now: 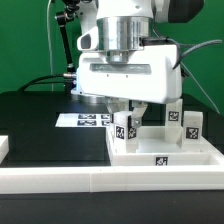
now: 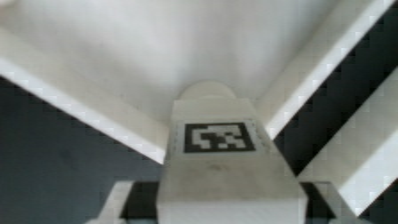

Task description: Assemble square table

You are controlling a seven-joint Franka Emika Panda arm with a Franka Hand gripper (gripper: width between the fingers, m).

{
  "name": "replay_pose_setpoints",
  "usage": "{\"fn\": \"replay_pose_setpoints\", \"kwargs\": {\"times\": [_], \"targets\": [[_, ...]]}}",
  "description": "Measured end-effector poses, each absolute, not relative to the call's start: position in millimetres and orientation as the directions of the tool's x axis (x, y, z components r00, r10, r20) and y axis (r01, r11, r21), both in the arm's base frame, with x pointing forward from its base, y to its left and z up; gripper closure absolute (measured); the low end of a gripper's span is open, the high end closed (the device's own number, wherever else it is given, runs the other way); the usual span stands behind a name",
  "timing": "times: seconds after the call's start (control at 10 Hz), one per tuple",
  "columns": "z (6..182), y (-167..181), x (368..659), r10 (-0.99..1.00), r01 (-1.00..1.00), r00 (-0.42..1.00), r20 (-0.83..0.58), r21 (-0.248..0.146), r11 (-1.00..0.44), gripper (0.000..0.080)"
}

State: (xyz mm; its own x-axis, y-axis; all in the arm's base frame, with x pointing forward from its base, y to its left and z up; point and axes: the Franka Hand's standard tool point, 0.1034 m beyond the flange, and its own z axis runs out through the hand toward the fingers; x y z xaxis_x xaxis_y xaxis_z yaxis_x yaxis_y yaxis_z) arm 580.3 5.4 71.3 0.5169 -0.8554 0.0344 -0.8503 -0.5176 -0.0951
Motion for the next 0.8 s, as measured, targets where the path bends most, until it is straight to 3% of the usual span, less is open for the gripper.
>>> {"fn": "replay_pose_setpoints", "kwargs": {"times": [0.4, 0.8], "targets": [[71.3, 4.3, 580.3, -0.956, -0.951, 0.293, 0.001, -0.108, -0.291, 0.0509], [71.5, 3.5, 580.9, -0.964, -0.957, 0.267, -0.015, -0.118, -0.263, 0.0509]]}}
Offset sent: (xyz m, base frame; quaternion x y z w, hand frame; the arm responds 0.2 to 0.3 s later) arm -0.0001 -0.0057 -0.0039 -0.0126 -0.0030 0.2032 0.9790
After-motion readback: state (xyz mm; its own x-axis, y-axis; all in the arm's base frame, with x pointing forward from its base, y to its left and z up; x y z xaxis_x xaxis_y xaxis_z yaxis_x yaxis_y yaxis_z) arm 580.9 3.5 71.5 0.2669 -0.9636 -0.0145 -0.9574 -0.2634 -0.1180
